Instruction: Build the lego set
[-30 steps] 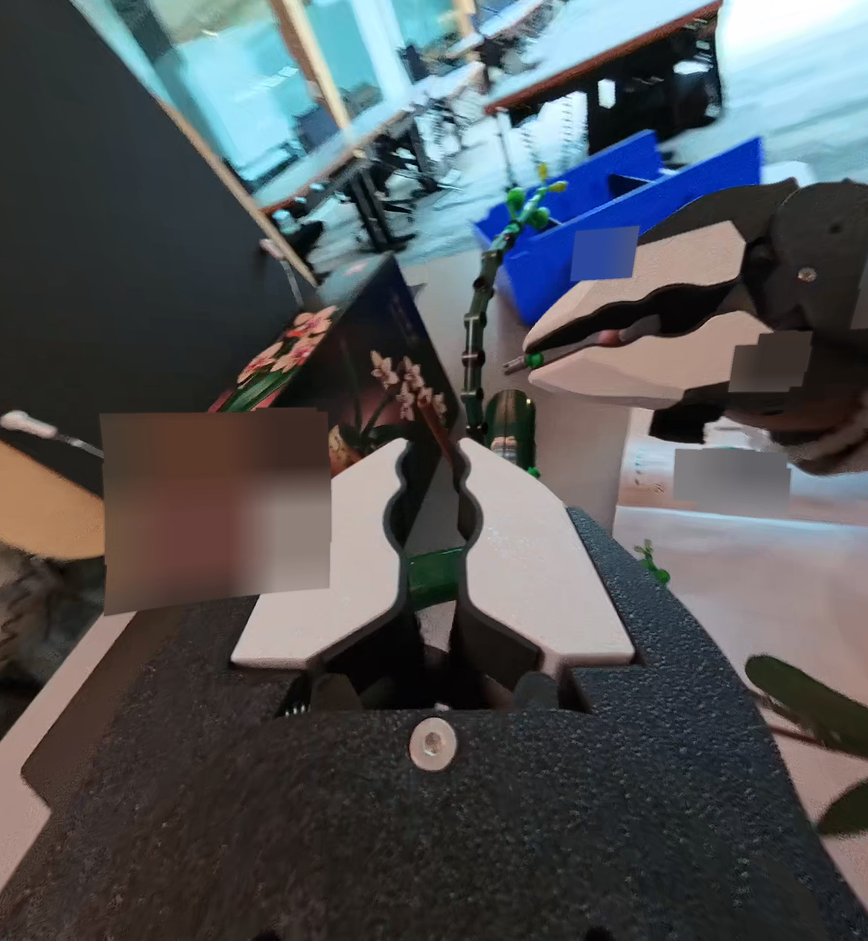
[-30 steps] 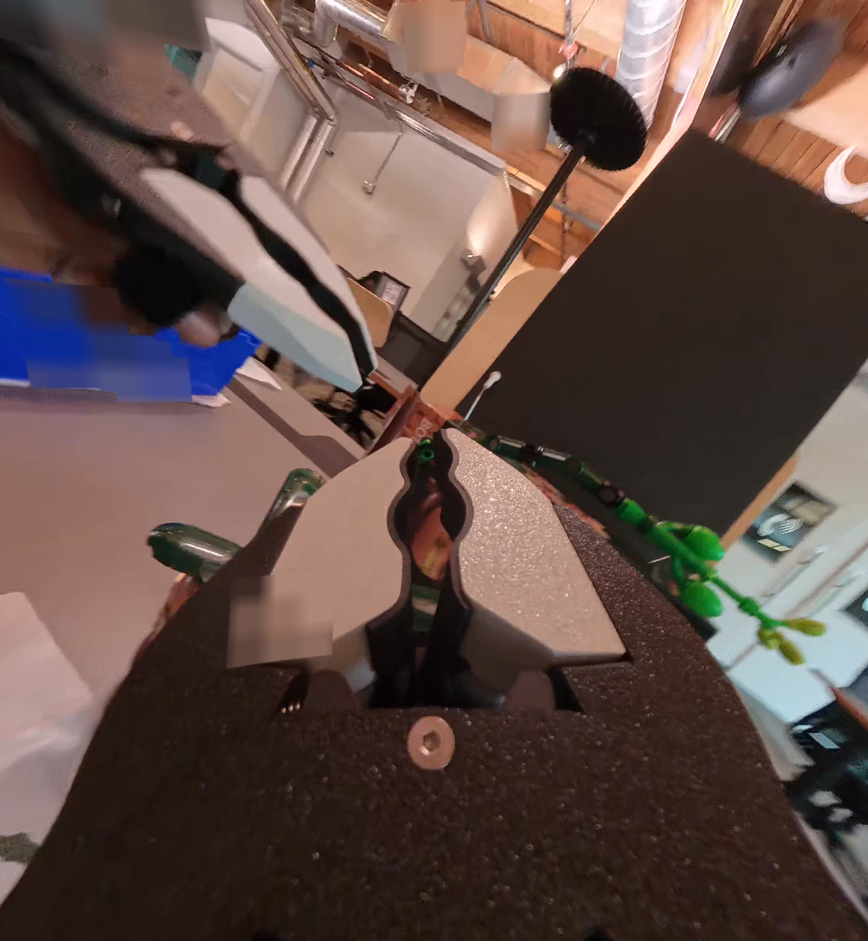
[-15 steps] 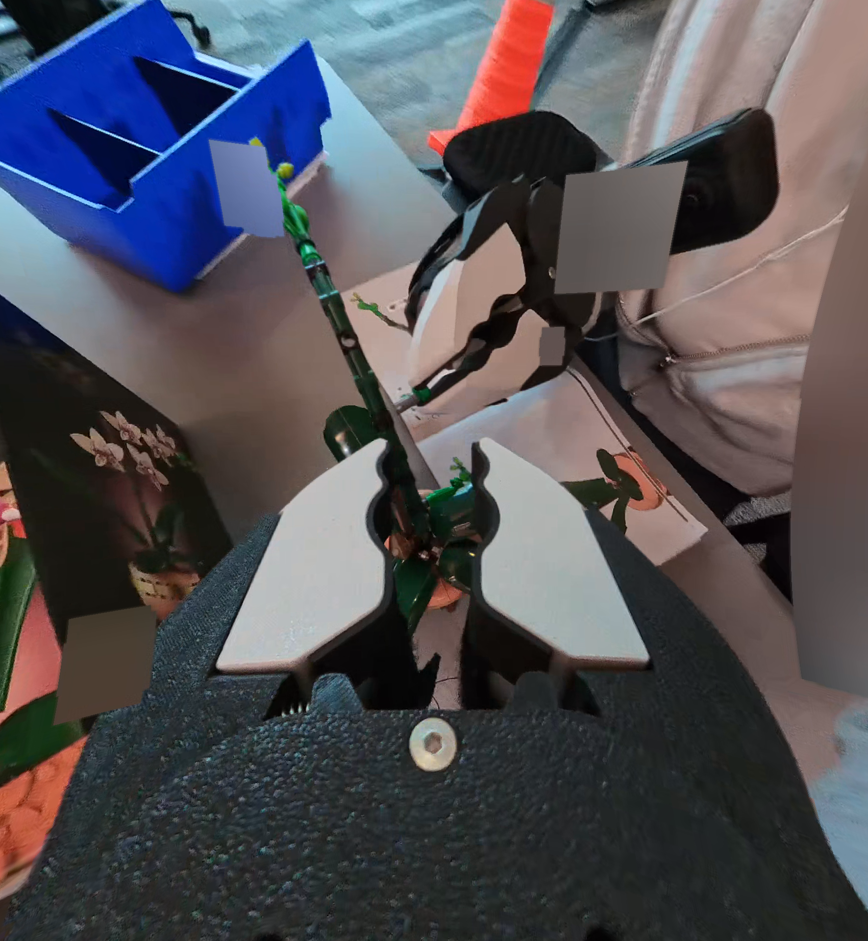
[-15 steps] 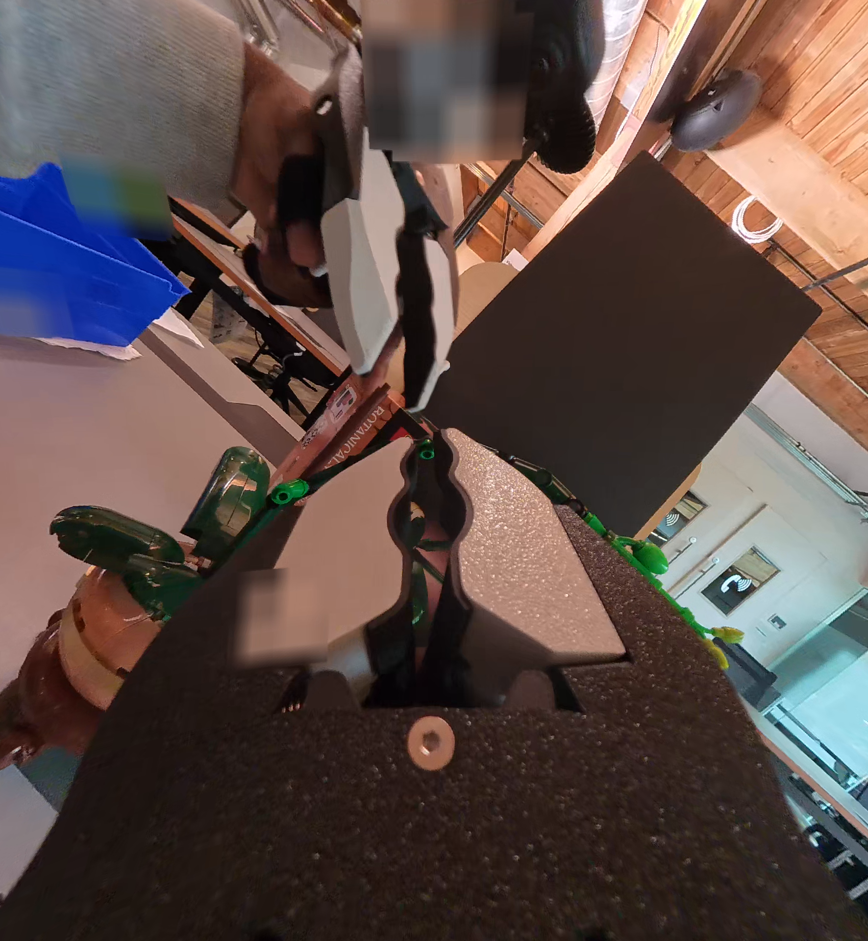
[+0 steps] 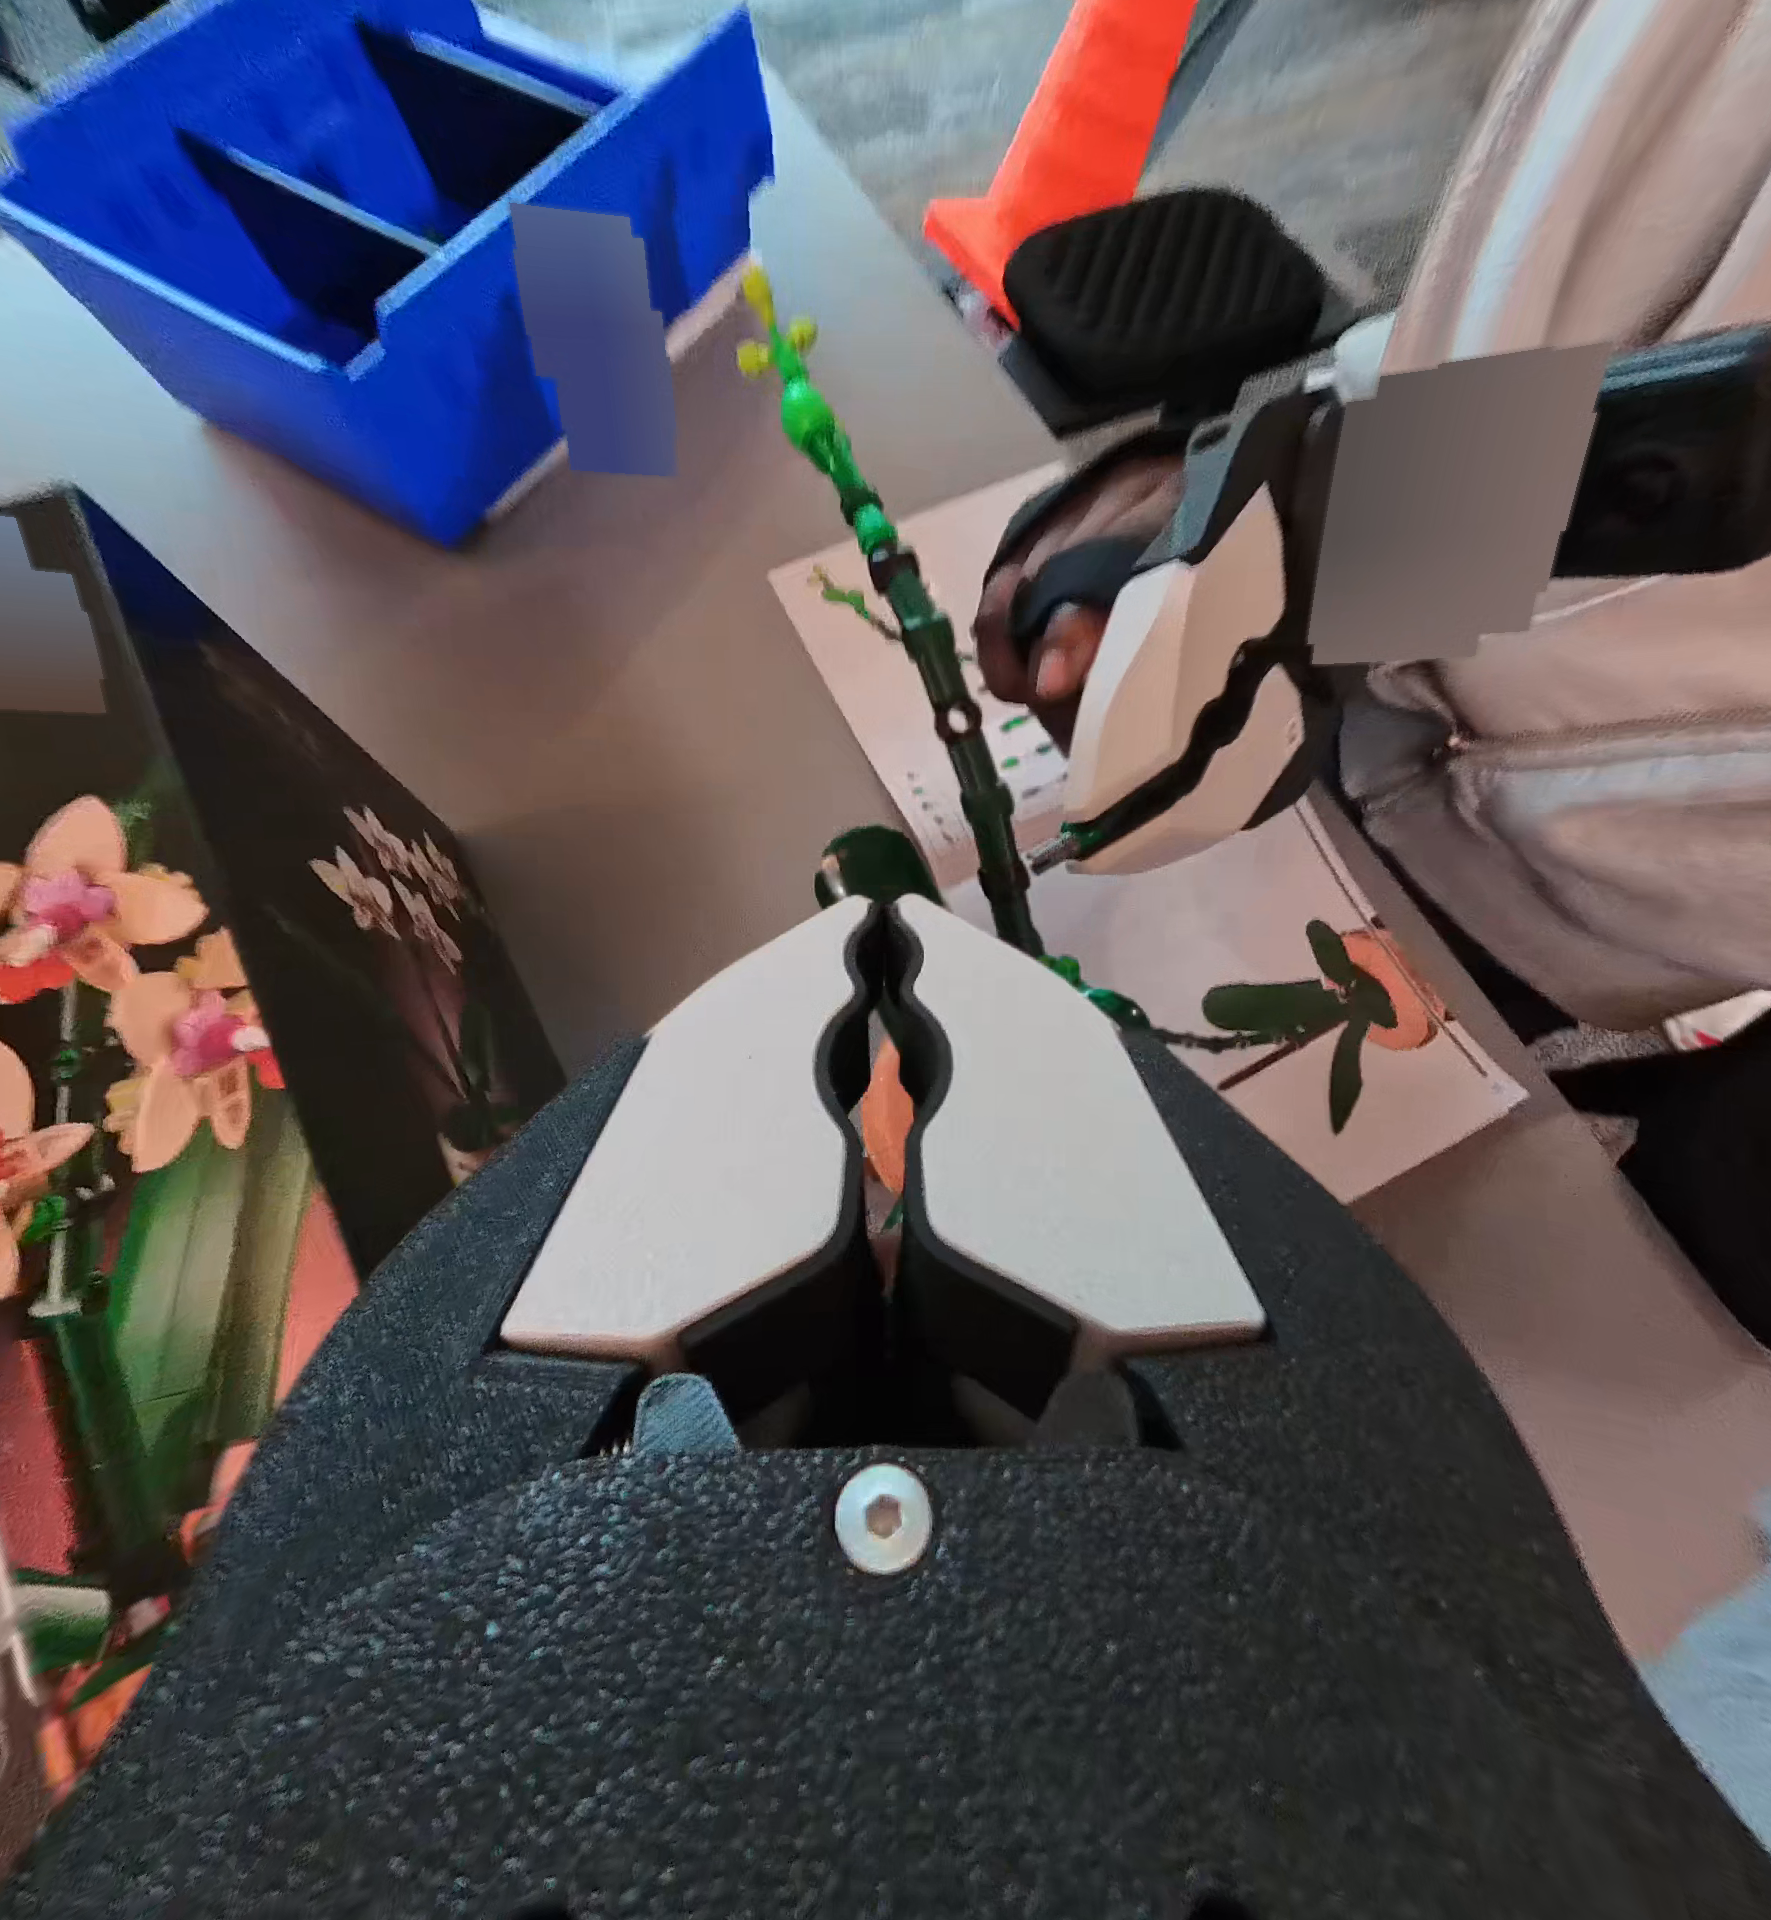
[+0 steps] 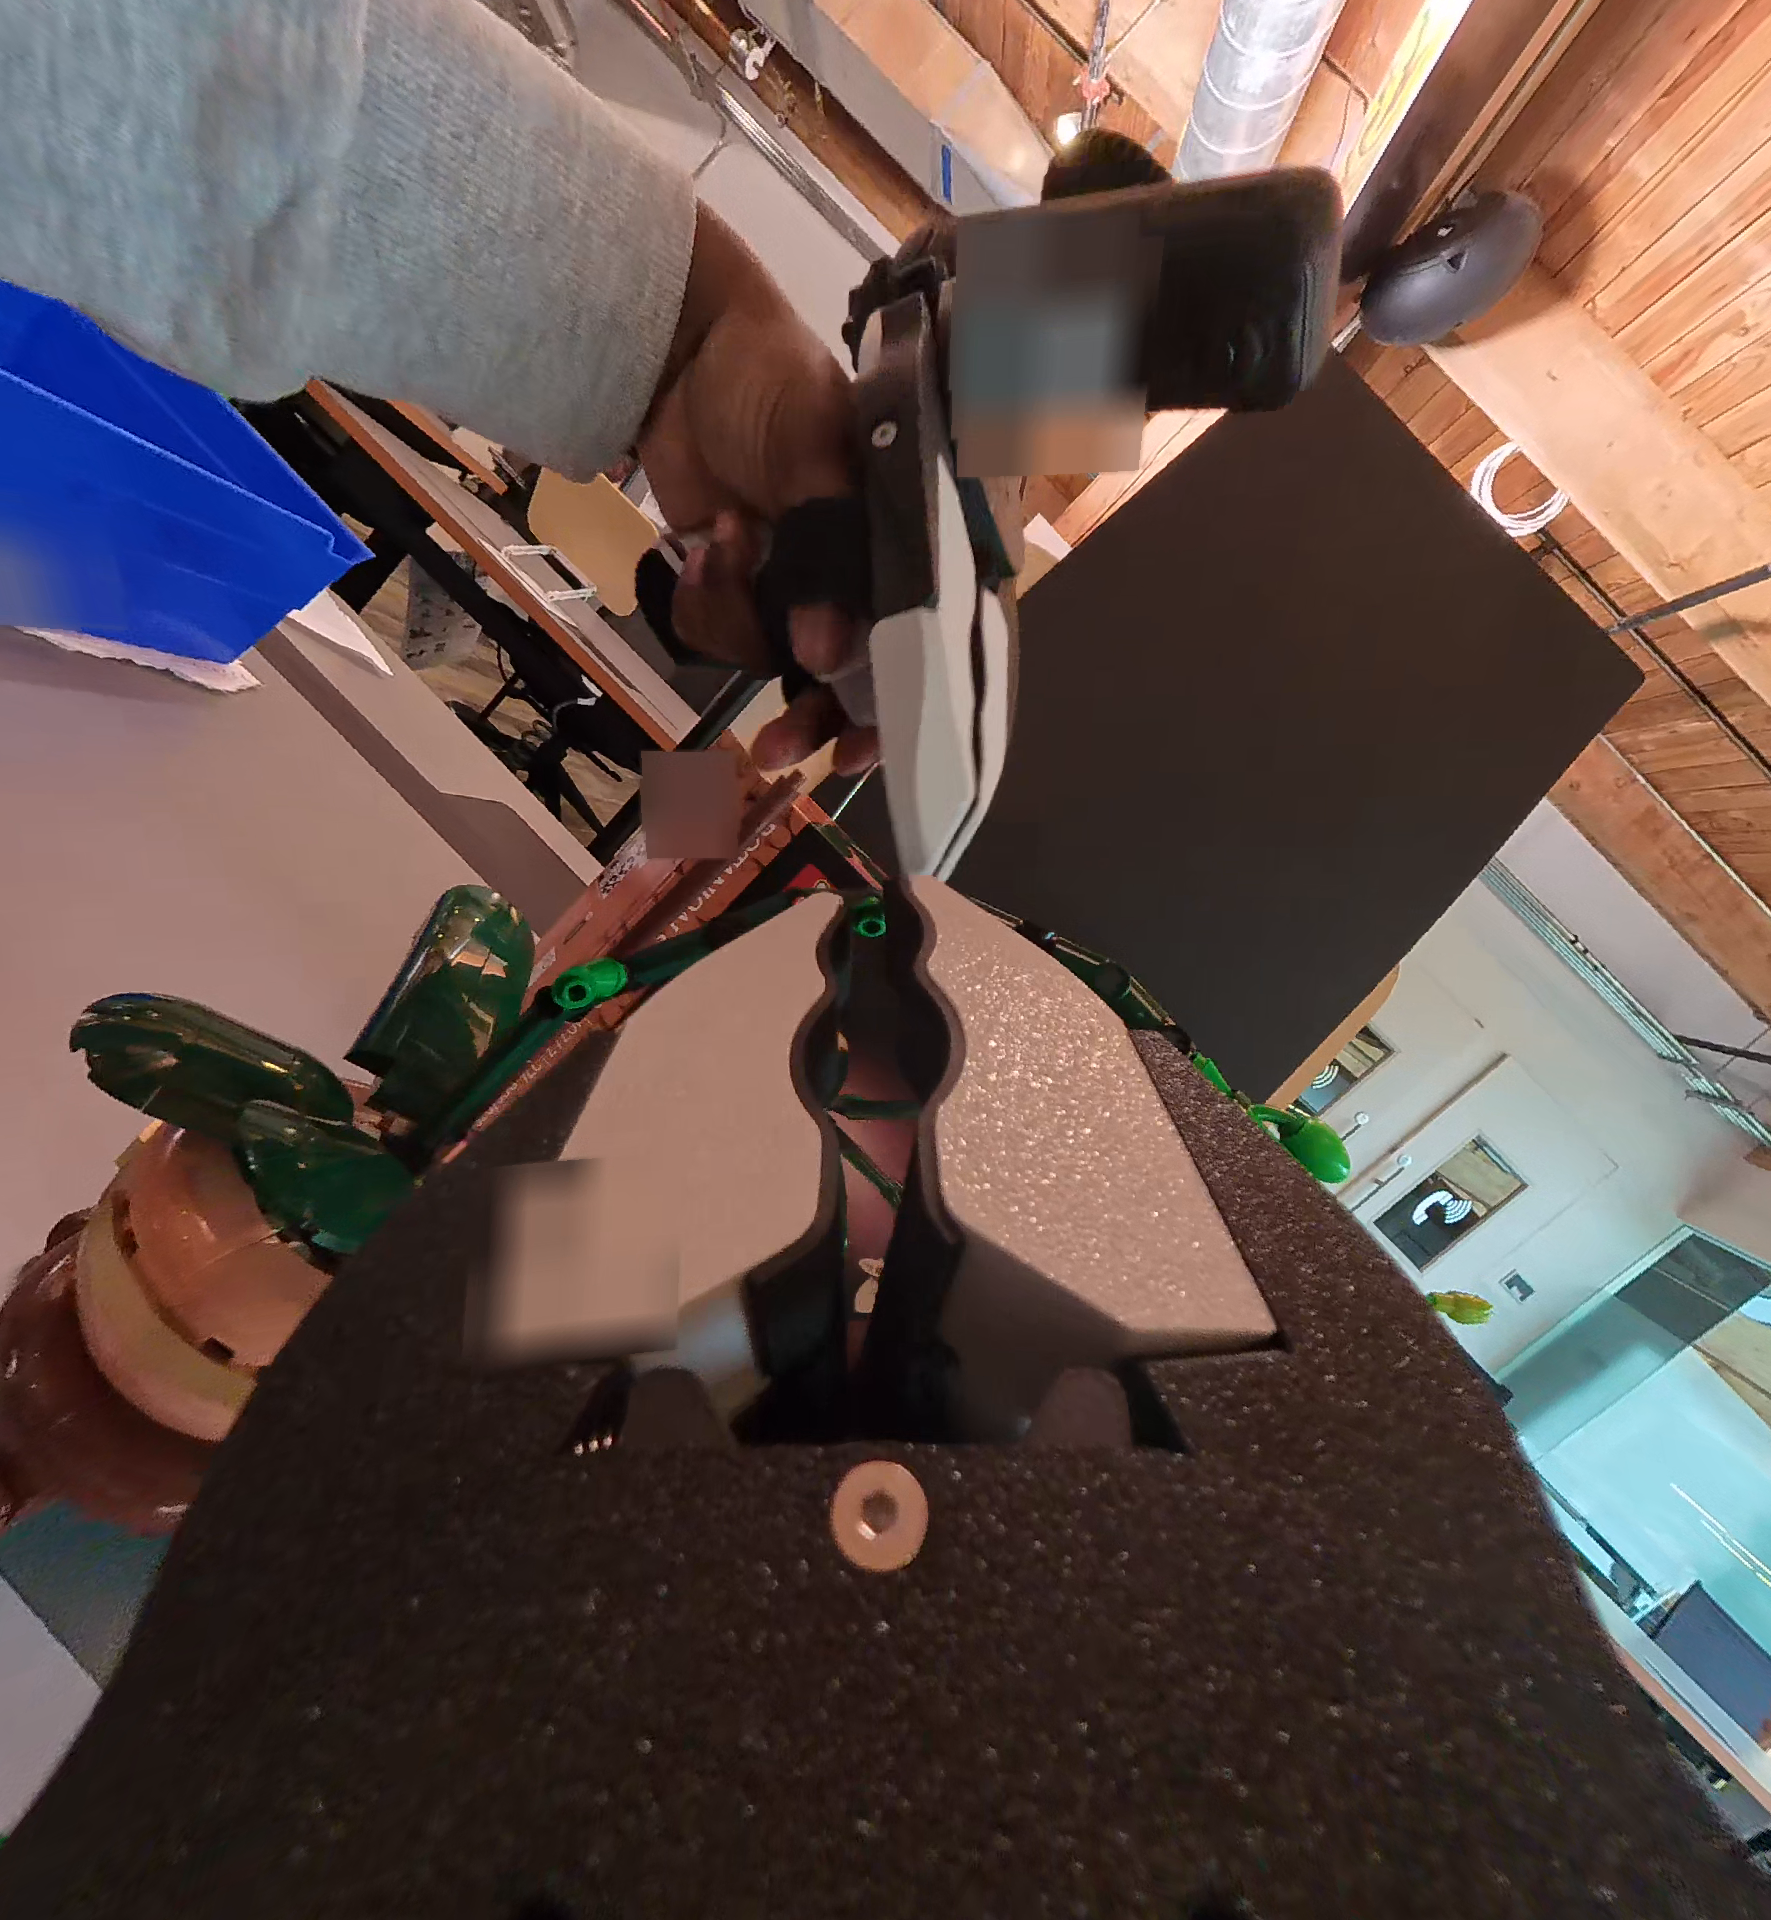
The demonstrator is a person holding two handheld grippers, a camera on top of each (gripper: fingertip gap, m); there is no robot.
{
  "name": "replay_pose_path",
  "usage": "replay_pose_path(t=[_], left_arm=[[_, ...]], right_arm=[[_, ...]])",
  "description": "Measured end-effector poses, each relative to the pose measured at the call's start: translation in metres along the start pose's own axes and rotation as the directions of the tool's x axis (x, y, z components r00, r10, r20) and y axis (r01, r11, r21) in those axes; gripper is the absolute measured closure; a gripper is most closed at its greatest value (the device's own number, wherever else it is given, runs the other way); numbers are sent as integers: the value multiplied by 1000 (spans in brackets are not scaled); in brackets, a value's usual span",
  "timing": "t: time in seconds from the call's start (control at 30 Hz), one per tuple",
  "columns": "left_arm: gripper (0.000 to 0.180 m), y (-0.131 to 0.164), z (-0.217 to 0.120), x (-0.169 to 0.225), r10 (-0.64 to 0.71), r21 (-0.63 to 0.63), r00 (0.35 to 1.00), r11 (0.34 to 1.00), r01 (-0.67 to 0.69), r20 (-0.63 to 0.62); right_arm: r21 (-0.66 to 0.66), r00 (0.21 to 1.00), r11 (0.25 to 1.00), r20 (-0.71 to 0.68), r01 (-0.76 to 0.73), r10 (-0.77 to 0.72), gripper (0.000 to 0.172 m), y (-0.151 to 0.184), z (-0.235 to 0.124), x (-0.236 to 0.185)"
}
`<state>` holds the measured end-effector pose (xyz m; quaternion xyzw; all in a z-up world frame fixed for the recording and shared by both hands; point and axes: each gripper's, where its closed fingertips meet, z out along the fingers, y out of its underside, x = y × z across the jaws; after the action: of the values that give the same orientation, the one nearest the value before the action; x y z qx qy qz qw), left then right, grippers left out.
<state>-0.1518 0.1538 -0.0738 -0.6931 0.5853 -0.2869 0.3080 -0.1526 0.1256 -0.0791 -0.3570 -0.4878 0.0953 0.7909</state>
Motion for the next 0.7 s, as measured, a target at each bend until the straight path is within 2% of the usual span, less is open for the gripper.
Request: replay_pose_path(t=[0.1,0.7], left_arm=[[180,6,11,2,-23,-46,999,999,22,-30],[180,7,16,13,-25,-19,993,1000,23,-117]], right_arm=[[-3,1000,1000,1,2,-2,167,0,0,-1],[-36,998,998,-5,58,-59,167,4,2,-2]])
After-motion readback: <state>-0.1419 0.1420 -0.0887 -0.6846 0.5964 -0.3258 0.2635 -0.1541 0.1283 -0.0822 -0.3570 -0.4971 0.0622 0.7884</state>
